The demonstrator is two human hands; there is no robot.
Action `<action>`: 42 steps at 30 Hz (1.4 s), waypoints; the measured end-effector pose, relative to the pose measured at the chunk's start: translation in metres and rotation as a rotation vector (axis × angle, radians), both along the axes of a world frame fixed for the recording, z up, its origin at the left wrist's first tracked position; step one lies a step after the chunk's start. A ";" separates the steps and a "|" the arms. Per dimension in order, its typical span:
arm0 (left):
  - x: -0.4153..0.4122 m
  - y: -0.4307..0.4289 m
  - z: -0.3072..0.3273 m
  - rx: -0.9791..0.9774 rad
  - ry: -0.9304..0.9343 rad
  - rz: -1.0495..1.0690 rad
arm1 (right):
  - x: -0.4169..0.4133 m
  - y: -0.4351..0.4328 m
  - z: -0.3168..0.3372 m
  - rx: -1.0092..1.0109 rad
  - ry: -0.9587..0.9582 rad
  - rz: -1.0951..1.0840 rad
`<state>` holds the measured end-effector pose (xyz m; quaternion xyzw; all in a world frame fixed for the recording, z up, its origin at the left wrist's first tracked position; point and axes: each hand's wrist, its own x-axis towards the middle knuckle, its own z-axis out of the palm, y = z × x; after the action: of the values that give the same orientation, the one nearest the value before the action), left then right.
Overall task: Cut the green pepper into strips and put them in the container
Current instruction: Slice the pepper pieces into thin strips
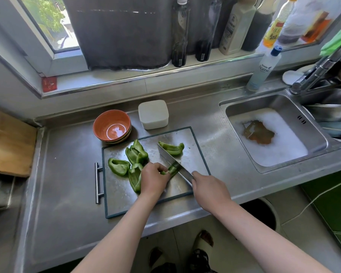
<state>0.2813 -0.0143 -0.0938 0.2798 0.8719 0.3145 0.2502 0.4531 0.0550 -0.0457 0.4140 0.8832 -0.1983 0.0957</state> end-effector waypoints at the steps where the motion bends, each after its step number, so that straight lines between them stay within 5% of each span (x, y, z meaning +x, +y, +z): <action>1: 0.000 0.000 -0.001 -0.003 0.003 0.000 | -0.004 0.002 -0.003 -0.016 0.009 -0.007; 15: -0.009 -0.002 0.008 -0.232 0.197 -0.196 | -0.024 0.030 0.003 -0.162 0.118 -0.069; 18: -0.017 0.012 0.017 -0.053 0.274 -0.122 | -0.017 0.043 0.018 -0.148 0.193 -0.105; 21: -0.030 0.036 0.016 0.109 0.487 -0.264 | -0.019 0.063 0.029 -0.081 0.265 -0.171; 25: -0.050 0.071 0.011 -0.125 0.674 -0.537 | -0.020 0.083 0.033 -0.053 0.273 -0.247; 28: -0.062 0.082 0.002 -0.309 0.640 -0.710 | -0.016 0.091 0.029 -0.056 0.250 -0.264; 30: -0.070 0.082 0.001 -0.355 0.585 -0.700 | -0.014 0.092 0.024 -0.066 0.246 -0.258; 36: -0.095 0.070 0.007 -0.465 0.803 -0.594 | -0.014 0.089 0.016 -0.091 0.236 -0.254; 40: -0.070 0.059 0.015 -0.170 0.749 -0.326 | -0.018 0.089 0.019 -0.106 0.254 -0.254; 42: -0.047 0.054 0.018 0.029 0.677 -0.368 | -0.019 0.090 0.021 -0.101 0.247 -0.256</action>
<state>0.2346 0.0393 -0.0757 0.5229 0.8360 0.1663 -0.0036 0.4337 0.1452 -0.0243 0.4901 0.8174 -0.3022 -0.0190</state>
